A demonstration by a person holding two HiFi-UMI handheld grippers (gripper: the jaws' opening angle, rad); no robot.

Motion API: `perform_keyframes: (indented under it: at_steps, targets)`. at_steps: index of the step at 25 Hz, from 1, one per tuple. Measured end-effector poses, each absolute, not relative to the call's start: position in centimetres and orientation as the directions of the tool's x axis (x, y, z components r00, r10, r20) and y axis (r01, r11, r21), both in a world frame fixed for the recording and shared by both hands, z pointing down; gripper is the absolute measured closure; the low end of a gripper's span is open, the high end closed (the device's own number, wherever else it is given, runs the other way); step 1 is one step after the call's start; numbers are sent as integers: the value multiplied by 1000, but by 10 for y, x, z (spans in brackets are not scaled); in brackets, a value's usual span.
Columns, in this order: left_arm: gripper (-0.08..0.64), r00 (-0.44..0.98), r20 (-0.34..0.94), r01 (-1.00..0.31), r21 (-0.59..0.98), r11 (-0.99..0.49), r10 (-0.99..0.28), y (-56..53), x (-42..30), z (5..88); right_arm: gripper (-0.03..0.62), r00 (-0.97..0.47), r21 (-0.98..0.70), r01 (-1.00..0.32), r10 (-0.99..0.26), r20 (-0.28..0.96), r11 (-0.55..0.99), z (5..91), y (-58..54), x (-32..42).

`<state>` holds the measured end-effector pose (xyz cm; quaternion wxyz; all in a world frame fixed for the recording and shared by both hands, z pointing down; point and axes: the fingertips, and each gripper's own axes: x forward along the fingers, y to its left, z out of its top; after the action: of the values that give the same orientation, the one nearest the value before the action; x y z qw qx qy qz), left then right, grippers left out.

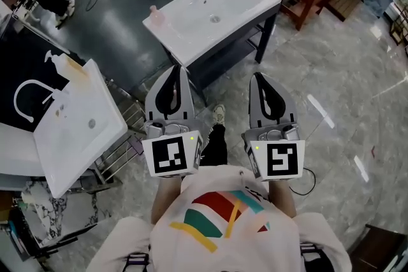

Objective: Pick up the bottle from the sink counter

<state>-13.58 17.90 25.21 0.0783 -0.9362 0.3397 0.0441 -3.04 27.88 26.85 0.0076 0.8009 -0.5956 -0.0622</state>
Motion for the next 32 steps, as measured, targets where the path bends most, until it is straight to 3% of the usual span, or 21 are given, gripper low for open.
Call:
perform_keyframes:
  at_steps: [14,32]
  targets:
    - [541,782,-134,-620,-78,-781,-608,109,-82,266,580,351,116,-927,-934,-70,-357,277,221,21]
    - [541,781,-125,-619,-38,-784,-611,-38,-1,262,580,264,150,-953,-964,-20,-264,275,54,91]
